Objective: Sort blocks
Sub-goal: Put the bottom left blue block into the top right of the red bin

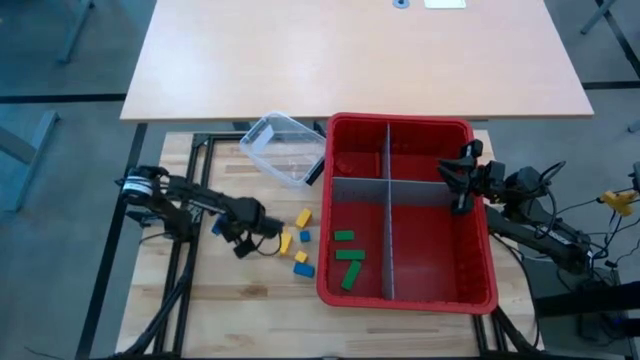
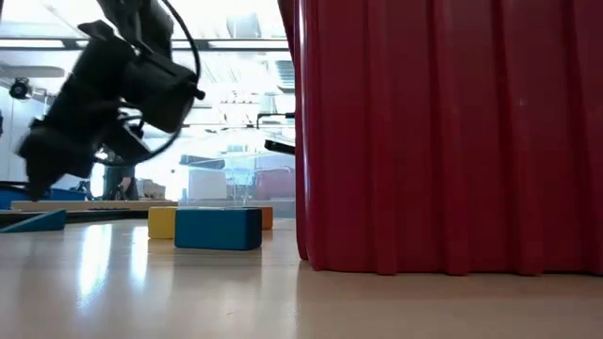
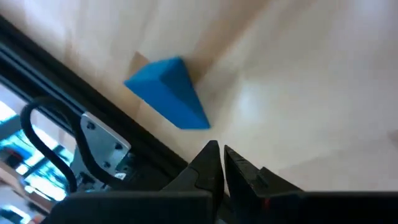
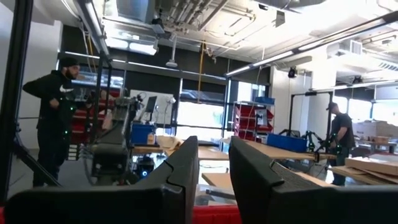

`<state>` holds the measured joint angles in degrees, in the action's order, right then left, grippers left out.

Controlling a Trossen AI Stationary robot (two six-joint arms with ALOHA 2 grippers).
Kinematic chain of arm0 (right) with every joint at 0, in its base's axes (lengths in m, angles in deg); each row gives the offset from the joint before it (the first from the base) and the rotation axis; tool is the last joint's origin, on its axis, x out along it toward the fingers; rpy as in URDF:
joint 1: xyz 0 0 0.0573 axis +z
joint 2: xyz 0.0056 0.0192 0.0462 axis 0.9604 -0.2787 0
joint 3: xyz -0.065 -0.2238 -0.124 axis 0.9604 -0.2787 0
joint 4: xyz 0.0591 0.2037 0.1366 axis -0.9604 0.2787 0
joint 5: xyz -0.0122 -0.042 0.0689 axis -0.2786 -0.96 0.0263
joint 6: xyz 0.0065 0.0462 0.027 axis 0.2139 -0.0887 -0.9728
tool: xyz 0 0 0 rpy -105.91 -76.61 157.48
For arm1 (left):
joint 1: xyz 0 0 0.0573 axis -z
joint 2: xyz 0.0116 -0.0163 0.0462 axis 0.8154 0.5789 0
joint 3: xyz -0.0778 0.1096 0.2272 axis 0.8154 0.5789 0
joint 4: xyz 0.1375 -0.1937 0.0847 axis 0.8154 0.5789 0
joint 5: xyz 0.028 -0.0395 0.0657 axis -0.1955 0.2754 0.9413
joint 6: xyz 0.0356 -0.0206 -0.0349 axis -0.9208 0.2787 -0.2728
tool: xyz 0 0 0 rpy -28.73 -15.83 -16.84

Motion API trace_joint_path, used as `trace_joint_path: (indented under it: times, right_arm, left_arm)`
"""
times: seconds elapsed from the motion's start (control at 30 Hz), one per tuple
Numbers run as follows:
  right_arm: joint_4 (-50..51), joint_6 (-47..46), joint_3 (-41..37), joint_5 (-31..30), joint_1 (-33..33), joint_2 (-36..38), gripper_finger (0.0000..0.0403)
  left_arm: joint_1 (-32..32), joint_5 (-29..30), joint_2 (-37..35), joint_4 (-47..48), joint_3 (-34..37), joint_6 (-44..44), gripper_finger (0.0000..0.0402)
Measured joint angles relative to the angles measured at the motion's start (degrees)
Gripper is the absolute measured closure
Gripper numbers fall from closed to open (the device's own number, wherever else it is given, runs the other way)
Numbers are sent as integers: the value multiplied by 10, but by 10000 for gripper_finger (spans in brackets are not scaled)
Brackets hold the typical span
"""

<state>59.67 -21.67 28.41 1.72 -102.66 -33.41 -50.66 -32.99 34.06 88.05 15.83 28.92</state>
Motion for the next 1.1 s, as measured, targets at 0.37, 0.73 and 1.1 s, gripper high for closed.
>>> trace_joint_path:
  times: [0.37,0.73,1.1]
  right_arm:
    - [0,-9,0,4,0,0,328]
    - [1,-12,0,5,0,0,308]
    - [1,-12,0,5,0,0,305]
  left_arm:
    - [-113,39,-27,-19,5,-6,280]
    - [-162,8,-36,-80,71,-11,133]
    - [-172,-22,-58,-135,107,-17,197]
